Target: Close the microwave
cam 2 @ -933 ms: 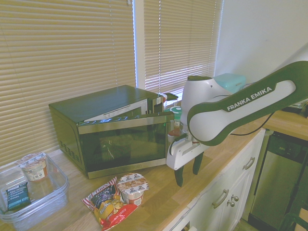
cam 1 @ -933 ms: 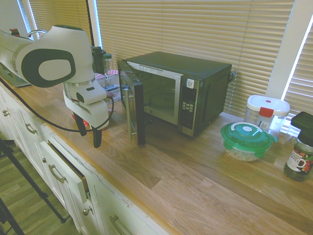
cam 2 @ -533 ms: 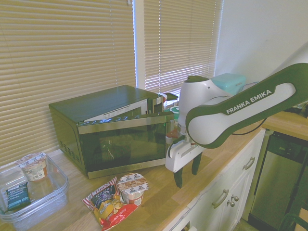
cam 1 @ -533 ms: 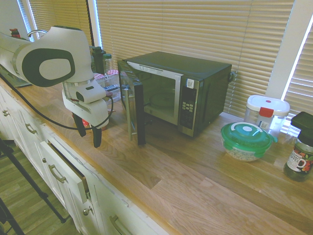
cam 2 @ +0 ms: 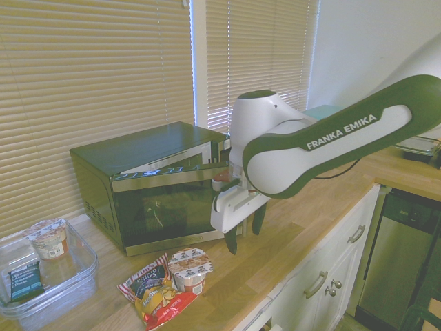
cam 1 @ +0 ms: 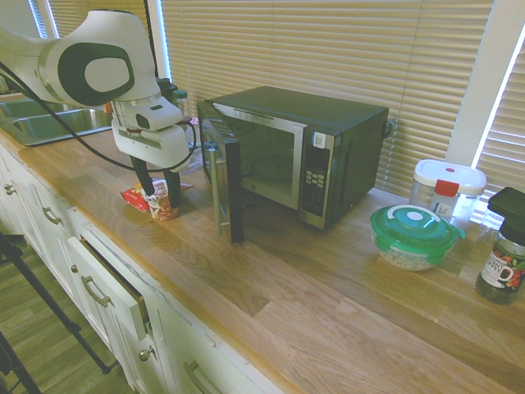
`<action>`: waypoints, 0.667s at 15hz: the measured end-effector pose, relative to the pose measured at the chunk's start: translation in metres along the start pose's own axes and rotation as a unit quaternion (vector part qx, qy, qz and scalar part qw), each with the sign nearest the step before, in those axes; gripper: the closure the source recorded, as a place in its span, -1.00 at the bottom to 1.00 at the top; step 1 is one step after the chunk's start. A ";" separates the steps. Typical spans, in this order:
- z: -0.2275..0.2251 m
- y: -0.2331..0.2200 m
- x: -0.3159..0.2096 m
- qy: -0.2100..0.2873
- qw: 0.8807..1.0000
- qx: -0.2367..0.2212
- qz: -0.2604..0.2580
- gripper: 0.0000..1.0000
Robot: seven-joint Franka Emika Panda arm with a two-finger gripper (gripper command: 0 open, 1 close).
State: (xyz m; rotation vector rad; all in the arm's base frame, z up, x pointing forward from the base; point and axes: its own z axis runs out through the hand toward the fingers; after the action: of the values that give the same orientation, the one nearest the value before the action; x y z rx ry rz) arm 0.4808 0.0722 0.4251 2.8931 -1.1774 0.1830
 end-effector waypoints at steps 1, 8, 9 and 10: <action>-0.003 -0.008 0.003 0.001 1.000 -0.001 0.000 -1.00; -0.024 -0.042 0.036 0.012 1.000 -0.002 0.017 -1.00; -0.025 -0.047 0.043 0.011 1.000 -0.002 0.021 -1.00; -0.026 -0.051 0.050 0.009 1.000 -0.002 0.026 -1.00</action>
State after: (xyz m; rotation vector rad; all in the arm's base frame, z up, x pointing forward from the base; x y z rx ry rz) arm 0.5493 0.0752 0.4579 2.8534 -1.2490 0.2066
